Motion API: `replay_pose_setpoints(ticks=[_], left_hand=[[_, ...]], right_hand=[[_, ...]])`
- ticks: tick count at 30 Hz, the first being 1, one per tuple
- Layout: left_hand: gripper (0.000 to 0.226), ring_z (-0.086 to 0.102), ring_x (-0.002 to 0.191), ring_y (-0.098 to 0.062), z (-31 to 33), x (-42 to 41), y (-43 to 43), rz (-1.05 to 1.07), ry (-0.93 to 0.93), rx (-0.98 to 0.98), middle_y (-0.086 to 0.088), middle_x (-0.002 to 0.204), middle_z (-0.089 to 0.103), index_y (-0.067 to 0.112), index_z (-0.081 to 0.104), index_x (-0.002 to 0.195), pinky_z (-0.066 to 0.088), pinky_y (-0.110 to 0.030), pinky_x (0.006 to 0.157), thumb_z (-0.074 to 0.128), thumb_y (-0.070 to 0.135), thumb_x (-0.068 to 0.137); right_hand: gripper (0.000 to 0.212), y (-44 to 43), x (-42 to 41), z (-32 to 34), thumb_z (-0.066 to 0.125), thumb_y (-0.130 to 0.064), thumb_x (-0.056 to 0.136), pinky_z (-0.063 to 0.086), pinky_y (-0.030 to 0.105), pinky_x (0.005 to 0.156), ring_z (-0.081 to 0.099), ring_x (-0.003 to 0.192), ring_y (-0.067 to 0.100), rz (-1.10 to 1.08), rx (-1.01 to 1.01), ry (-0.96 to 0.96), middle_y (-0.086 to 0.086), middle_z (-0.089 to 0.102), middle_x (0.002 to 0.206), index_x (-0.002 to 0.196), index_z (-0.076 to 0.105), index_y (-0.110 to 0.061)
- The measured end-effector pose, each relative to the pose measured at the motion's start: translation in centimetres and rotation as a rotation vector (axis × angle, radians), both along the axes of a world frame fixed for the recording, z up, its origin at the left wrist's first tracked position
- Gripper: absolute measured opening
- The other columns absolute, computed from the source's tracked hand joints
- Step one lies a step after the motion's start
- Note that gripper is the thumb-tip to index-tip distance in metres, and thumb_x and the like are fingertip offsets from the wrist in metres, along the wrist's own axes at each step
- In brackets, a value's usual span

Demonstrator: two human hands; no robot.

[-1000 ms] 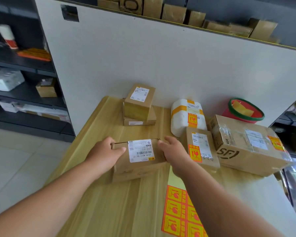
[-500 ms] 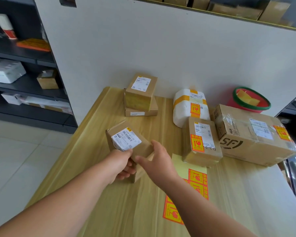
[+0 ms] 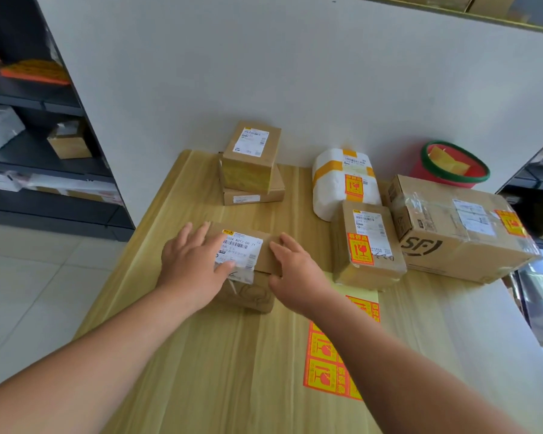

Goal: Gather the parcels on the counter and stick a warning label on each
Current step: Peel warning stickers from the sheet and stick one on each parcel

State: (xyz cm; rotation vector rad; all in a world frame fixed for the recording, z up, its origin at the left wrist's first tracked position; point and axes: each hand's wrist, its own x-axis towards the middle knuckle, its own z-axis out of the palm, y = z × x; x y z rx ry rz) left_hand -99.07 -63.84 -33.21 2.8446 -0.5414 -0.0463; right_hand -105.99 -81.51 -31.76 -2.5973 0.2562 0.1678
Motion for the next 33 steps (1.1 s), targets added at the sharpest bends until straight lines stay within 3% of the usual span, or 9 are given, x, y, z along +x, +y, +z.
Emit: replay_pose_setpoints(ticks=[5, 10, 16, 21, 23, 25, 27, 29, 33], left_hand=[[0.059, 0.032, 0.135, -0.026, -0.6, -1.2, -0.1, -0.032, -0.005, -0.082, -0.006, 0.156, 0.019, 0.027, 0.040, 0.139, 0.022, -0.039, 0.108, 0.058, 0.046, 0.087], [0.078, 0.009, 0.143, -0.028, -0.2, -2.7, -0.8, -0.039, -0.061, 0.007, -0.011, 0.157, 0.009, 0.022, 0.025, 0.146, 0.011, -0.044, 0.112, 0.059, 0.051, 0.082], [0.071, 0.043, 0.129, -0.035, 0.0, -7.6, -5.5, -0.445, -0.236, -0.165, -0.015, 0.140, 0.047, 0.009, 0.051, 0.132, 0.033, -0.050, 0.105, 0.078, 0.026, 0.069], [0.067, 0.012, 0.143, -0.016, -4.4, -11.5, -9.5, -0.544, 0.155, -0.035, 0.002, 0.158, 0.015, 0.023, 0.013, 0.150, 0.003, -0.034, 0.115, 0.045, 0.037, 0.093], [0.069, 0.011, 0.144, -0.015, -6.5, -12.3, -10.6, -0.499, 0.273, -0.009, 0.003, 0.158, 0.013, 0.024, 0.008, 0.151, 0.004, -0.032, 0.115, 0.045, 0.037, 0.094], [0.072, 0.018, 0.142, -0.017, -8.1, -12.9, -11.7, -0.407, 0.418, -0.068, 0.003, 0.157, 0.018, 0.024, 0.009, 0.150, 0.013, -0.031, 0.114, 0.050, 0.036, 0.092], [0.068, 0.037, 0.131, -0.015, -9.0, -13.3, -12.6, -0.242, 0.585, -0.179, 0.003, 0.150, 0.033, 0.023, 0.021, 0.147, 0.030, -0.026, 0.102, 0.056, 0.032, 0.089], [0.056, 0.045, 0.103, -0.010, -9.6, -13.3, -13.3, -0.083, 0.704, -0.286, 0.003, 0.132, 0.049, 0.022, 0.035, 0.139, 0.032, -0.022, 0.083, 0.060, 0.025, 0.088], [0.042, 0.051, 0.080, -0.009, -11.0, -12.9, -13.9, 0.164, 0.834, -0.486, 0.007, 0.102, 0.053, 0.020, 0.044, 0.125, 0.038, -0.023, 0.071, 0.061, 0.016, 0.087]], right_hand=[[0.062, -0.3, -0.6, -0.6, 0.044, -0.013, 0.090, 0.034, 0.028, 0.104, 0.024, 0.141, 0.018, 0.009, -0.004, -0.023, -0.007, 0.004, 0.160, 0.149, 0.026, -0.018], [0.058, -1.0, -2.7, -1.8, 0.053, -0.023, 0.092, 0.031, 0.027, 0.105, 0.026, 0.140, 0.014, -0.104, 0.075, -0.156, -0.005, 0.014, 0.158, 0.147, 0.031, -0.021], [0.057, -5.7, -8.2, -5.7, 0.051, -0.031, 0.095, 0.031, 0.033, 0.107, 0.027, 0.140, 0.019, -0.389, 0.034, -0.011, -0.001, 0.021, 0.157, 0.147, 0.030, -0.019], [0.063, -9.6, -13.0, -9.9, 0.049, -0.039, 0.095, 0.030, 0.040, 0.110, 0.022, 0.142, 0.023, -0.476, -0.080, 0.213, 0.001, 0.016, 0.158, 0.148, 0.023, -0.018], [0.070, -10.5, -14.4, -11.5, 0.049, -0.045, 0.093, 0.023, 0.042, 0.114, 0.012, 0.145, 0.023, -0.426, -0.119, 0.272, 0.001, 0.010, 0.160, 0.150, 0.017, -0.019], [0.079, -11.0, -15.8, -13.1, 0.046, -0.053, 0.092, 0.012, 0.042, 0.117, -0.001, 0.146, 0.022, -0.359, -0.150, 0.343, 0.000, 0.001, 0.160, 0.152, 0.007, -0.021], [0.084, -10.9, -17.3, -14.5, 0.043, -0.060, 0.090, 0.005, 0.042, 0.117, -0.009, 0.146, 0.022, -0.299, -0.172, 0.402, -0.002, -0.007, 0.160, 0.152, 0.000, -0.022], [0.087, -10.3, -18.9, -15.5, 0.039, -0.064, 0.089, 0.002, 0.041, 0.116, -0.014, 0.145, 0.021, -0.256, -0.194, 0.406, -0.002, -0.013, 0.159, 0.152, -0.004, -0.022], [0.082, -7.9, -22.4, -16.3, 0.034, -0.064, 0.090, -0.005, 0.039, 0.115, -0.017, 0.144, 0.020, -0.189, -0.197, 0.357, -0.004, -0.012, 0.159, 0.151, -0.003, -0.025]])
